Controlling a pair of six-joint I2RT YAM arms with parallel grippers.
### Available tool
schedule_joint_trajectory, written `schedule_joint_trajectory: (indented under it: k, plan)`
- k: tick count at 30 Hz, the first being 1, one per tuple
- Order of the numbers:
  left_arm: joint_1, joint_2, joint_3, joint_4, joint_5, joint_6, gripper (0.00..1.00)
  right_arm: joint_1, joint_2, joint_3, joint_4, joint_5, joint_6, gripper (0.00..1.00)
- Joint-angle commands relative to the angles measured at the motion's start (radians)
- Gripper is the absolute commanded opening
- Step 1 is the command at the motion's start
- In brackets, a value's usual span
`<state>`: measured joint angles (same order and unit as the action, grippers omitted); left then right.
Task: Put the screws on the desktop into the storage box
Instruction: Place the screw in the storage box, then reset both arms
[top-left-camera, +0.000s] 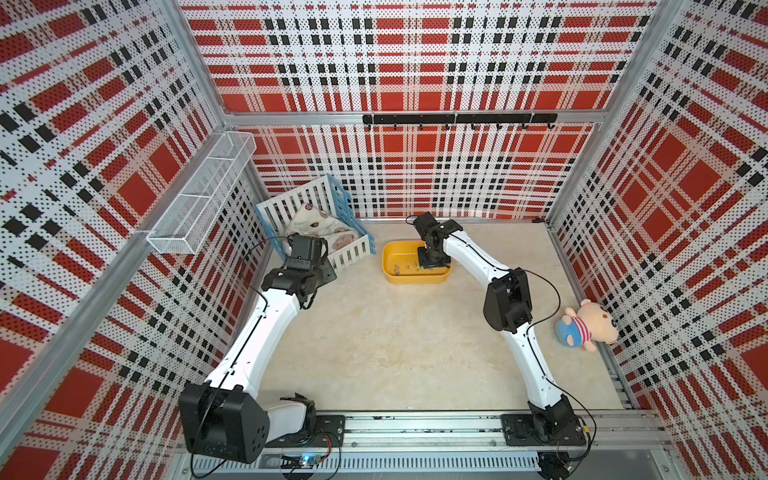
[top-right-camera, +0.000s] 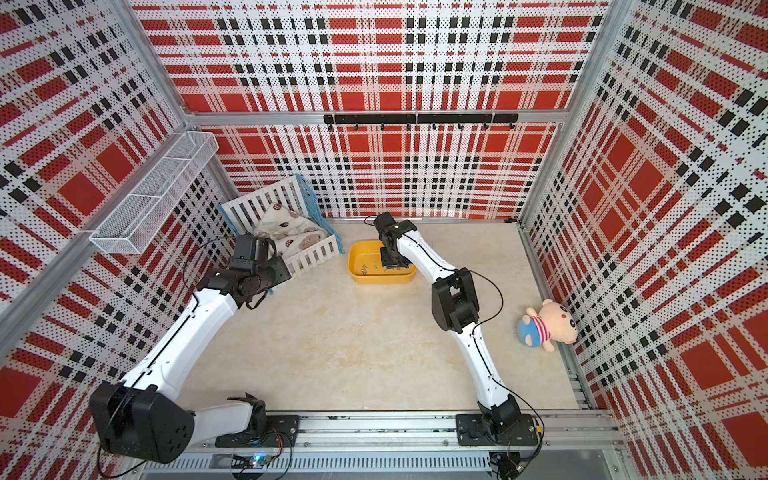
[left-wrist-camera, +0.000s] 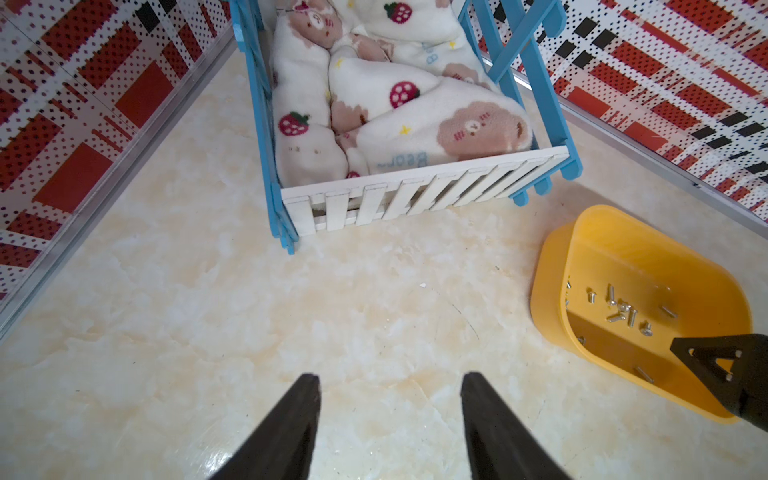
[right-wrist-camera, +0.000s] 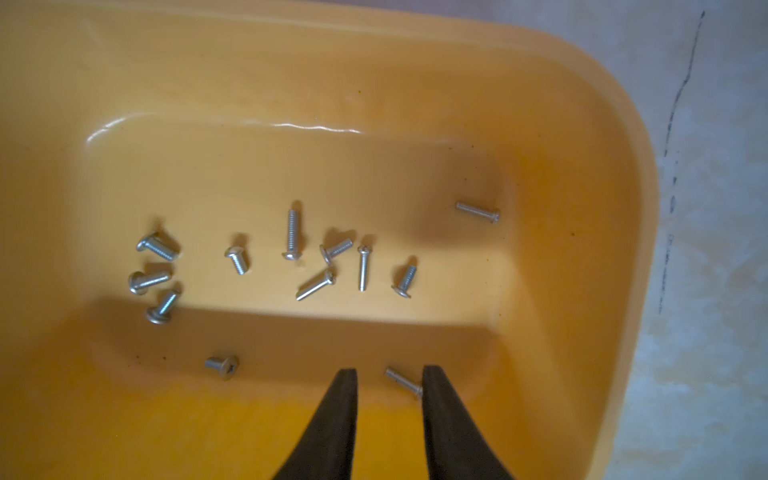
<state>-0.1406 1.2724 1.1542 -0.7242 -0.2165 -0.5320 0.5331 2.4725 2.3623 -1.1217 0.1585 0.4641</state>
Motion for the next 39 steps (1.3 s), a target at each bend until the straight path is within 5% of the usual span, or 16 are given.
schedule_joint_trajectory:
  k: [1,5,8,14,19,26,33,39]
  plan:
    - [0.012,-0.015,-0.008,0.021,0.005,0.016,0.61,0.000,-0.037,-0.001,0.000,0.014,0.001,0.36]
    - [0.025,-0.022,-0.007,0.031,-0.011,0.028,0.61,0.002,-0.205,-0.147,0.082,0.062,0.009,0.40]
    - [0.046,-0.040,-0.036,0.093,-0.039,0.052,0.62,0.001,-0.447,-0.438,0.309,0.155,-0.010,0.50]
    - [0.087,-0.090,-0.174,0.344,-0.042,0.093,0.70,-0.050,-0.823,-1.003,0.752,0.275,-0.153,0.77]
    - [0.092,-0.162,-0.355,0.633,-0.128,0.121,0.75,-0.133,-0.966,-1.276,0.939,0.303,-0.226,0.99]
    - [0.095,-0.257,-0.720,1.117,-0.300,0.251,0.84,-0.204,-1.073,-1.688,1.456,0.386,-0.384,1.00]
    - [0.146,-0.176,-0.759,1.216,-0.357,0.238,0.86,-0.282,-1.004,-1.838,1.772,0.383,-0.480,1.00]
    - [0.140,-0.156,-0.918,1.444,-0.428,0.201,0.87,-0.354,-1.018,-1.998,2.031,0.238,-0.482,1.00]
